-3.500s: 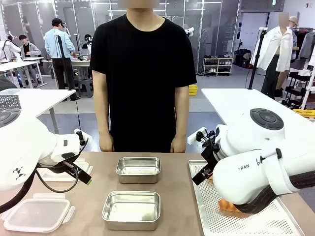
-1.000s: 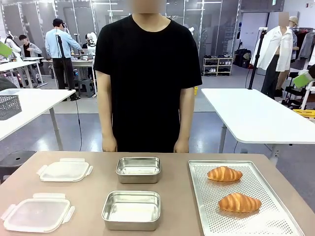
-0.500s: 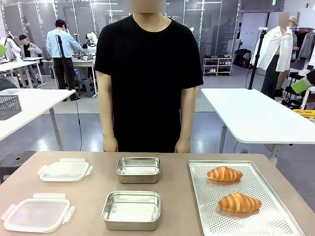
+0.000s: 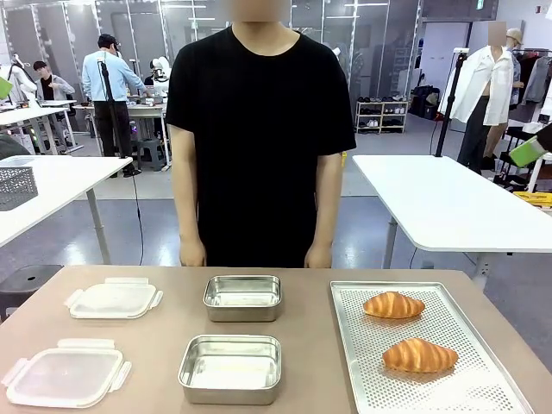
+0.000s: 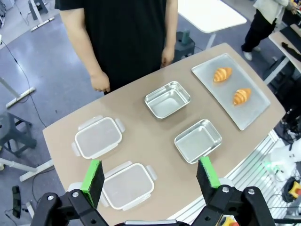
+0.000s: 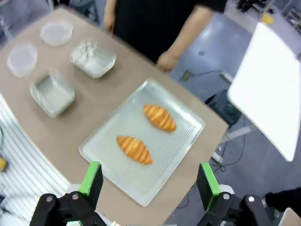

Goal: Place the bread into the airtight container.
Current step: Pick up a Butter Roll and place it into an empty Airtight Container.

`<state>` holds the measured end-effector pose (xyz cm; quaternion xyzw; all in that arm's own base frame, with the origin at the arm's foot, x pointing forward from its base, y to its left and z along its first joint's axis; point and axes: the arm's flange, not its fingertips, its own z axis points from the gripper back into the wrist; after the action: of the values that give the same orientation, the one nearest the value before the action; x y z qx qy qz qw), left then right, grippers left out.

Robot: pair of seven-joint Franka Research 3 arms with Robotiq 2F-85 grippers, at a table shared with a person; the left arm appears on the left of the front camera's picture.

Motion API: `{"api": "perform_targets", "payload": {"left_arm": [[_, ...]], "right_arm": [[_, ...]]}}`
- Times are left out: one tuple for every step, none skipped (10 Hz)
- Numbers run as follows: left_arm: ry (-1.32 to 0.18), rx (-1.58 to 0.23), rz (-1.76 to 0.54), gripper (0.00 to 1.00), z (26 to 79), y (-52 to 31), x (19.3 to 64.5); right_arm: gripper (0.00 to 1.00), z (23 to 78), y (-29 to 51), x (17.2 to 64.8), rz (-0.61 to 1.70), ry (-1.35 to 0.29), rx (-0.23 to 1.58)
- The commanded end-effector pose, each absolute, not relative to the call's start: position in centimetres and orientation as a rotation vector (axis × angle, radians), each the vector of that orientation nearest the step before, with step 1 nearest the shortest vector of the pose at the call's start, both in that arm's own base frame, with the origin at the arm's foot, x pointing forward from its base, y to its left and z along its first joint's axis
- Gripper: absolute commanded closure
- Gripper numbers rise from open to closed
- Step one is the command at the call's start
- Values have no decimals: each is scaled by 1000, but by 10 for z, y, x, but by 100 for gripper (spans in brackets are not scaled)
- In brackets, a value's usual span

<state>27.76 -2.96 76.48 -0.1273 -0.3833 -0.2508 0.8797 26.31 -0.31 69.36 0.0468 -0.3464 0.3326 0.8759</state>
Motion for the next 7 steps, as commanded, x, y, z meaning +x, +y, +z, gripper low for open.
{"api": "perform_targets", "payload": {"left_arm": [[-797,-259,-530,0,767,-29,278],[-797,-259,-530,0,767,-29,278],[-797,-259,-530,0,767,-29,278],[-797,-259,-530,0,767,-29,278],[-797,-259,-530,0,767,-29,278],[-797,-259,-530,0,767,-29,278],[-797,-259,-530,0,767,-29,278]], "right_arm": [[0,699,-2,278,945,-603,-1],[0,693,1,280,1092,-527,-59],[0,683,4,285,1153,-484,-65],[0,664,7,299,1206,-458,-27],[0,636,14,314,1264,-407,-10],[0,618,19,324,1281,-379,6],[0,598,27,334,1273,-370,17]]}}
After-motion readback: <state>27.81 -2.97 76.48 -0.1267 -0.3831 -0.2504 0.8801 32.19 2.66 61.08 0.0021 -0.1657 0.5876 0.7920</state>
